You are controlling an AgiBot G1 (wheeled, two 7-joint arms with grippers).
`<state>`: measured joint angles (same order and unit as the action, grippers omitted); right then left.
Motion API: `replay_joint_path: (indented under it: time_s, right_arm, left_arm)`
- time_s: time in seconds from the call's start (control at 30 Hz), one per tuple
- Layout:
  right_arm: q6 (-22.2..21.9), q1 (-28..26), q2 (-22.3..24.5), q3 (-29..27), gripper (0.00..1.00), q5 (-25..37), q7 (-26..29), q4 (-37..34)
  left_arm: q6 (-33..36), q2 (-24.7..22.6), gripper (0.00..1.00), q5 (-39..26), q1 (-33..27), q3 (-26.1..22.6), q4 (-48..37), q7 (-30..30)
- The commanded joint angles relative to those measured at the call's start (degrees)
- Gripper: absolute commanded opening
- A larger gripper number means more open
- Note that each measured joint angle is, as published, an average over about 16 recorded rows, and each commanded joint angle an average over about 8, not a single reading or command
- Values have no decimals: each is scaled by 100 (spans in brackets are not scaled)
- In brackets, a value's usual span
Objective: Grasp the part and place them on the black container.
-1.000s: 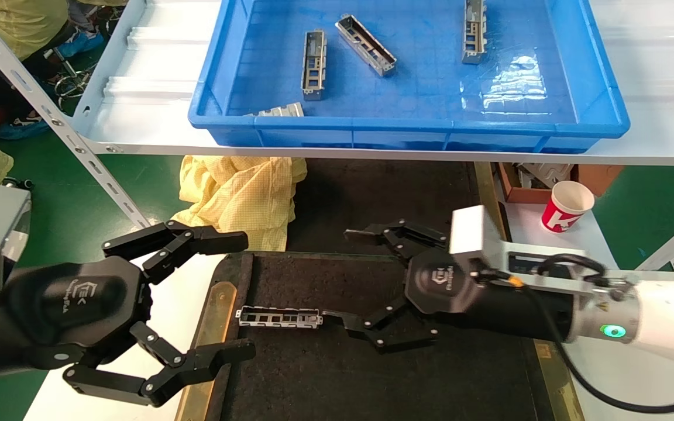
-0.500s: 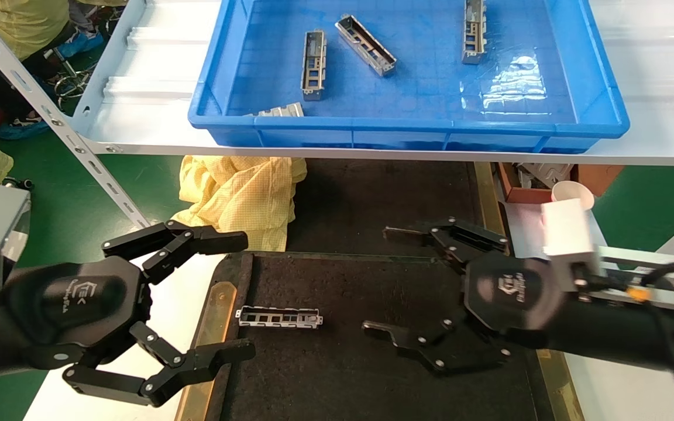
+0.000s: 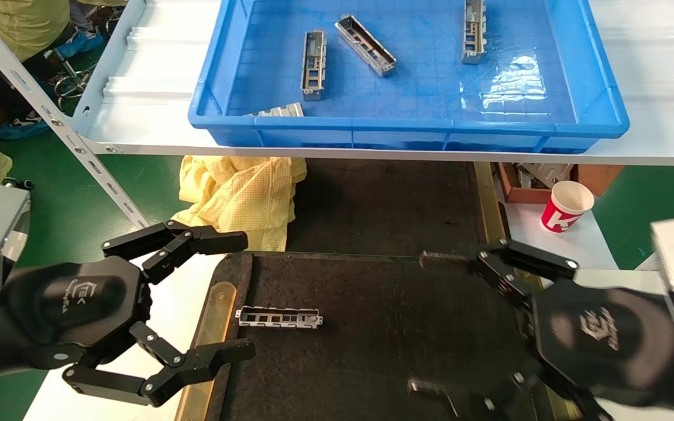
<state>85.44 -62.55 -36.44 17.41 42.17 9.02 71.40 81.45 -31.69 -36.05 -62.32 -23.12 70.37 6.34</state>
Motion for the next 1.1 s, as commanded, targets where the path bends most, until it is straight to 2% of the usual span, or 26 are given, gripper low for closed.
replay_joint_path:
  time_s: [0.03,0.23,1.1]
  right_arm:
    - [27,92,134,-131,100,-30,153,205]
    - [61,194,276,-272,100,-70,261,419]
    - [28,107,153,-151,100,-47,176,234]
  left_arm:
    - [0,0,100,0,0,0,0,0]
    - [-2,0,100,0,1,0,-1,0]
    - [-1,0,100,1,1,0,-1,0]
